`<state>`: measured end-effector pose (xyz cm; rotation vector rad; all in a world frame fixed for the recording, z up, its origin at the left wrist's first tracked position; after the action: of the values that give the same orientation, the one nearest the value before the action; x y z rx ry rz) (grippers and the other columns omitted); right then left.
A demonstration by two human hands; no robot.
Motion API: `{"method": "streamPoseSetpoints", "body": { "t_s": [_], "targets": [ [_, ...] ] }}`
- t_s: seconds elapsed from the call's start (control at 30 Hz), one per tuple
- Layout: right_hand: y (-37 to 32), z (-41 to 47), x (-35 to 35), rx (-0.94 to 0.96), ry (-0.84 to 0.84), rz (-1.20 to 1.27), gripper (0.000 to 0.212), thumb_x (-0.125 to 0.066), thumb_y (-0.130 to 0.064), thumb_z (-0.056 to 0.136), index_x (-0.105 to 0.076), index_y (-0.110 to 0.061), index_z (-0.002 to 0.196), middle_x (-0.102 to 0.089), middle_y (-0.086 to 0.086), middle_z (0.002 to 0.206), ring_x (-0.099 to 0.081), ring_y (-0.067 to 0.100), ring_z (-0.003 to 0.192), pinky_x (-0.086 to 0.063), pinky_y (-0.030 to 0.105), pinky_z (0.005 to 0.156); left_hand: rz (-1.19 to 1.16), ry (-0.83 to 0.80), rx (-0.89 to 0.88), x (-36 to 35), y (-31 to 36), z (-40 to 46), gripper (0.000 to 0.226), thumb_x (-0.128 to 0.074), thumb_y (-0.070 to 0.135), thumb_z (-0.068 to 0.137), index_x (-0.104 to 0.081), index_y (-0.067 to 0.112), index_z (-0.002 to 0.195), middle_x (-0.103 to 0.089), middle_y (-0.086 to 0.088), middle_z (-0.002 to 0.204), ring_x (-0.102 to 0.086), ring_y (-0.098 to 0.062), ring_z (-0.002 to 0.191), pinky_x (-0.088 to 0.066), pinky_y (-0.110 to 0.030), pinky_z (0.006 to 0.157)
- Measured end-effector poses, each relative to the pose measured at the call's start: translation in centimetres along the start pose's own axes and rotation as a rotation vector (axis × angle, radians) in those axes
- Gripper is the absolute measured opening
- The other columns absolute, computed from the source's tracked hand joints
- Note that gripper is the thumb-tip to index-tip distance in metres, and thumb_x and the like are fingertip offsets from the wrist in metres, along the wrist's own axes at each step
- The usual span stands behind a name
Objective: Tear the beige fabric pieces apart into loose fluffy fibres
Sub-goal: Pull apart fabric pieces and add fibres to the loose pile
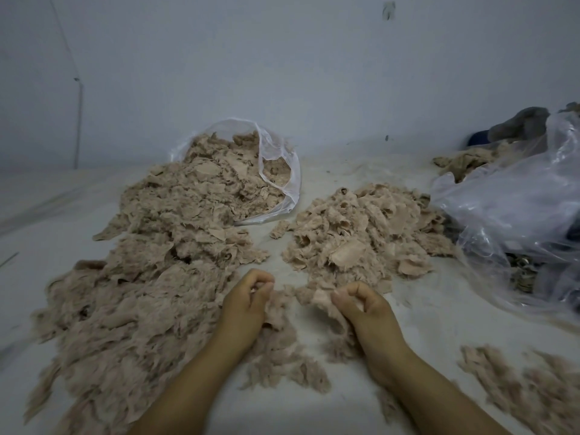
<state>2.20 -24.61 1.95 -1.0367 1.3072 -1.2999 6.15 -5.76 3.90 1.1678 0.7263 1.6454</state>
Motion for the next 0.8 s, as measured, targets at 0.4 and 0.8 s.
{"method": "streamPoseSetpoints", "body": {
  "t_s": [0.4,0.8],
  "targets": [
    [0.1,-0.3,-1.1,0.041,-0.034,0.118,0.015,-0.077,-0.02,0.074,-0.064,-0.012,0.071,-0.06,0.006,0.06,-0.053,0.015,0.049,-0.044,0.025,0.046,-0.332,-0.401,0.186,-3.2,1.4,-2.1,0.012,-0.068,0.004,0.082,-0.061,0.009,0.074,-0.062,0.001,0.053,-0.055,-0.009,0.046,-0.045,-0.018,0.049],
    [-0.6,-0.1,-0.2,0.053,0.089,0.164,0.012,-0.072,-0.004,0.079,-0.061,-0.001,0.074,-0.061,0.006,0.056,-0.054,0.01,0.045,-0.045,0.02,0.043,-0.405,-0.472,0.28,-2.4,0.5,-1.9,0.027,-0.066,0.023,0.079,-0.063,0.011,0.103,-0.059,0.002,0.053,-0.052,-0.01,0.047,-0.044,-0.019,0.05]
  ]
}}
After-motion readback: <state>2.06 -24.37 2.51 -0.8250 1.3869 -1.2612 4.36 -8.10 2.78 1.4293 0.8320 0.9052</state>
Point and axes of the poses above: each hand's wrist, its own z-axis towards the middle knuckle, its own x-axis out of the back of the hand, y = z × x, the point moved 4 cm from there along z, towards the middle knuckle
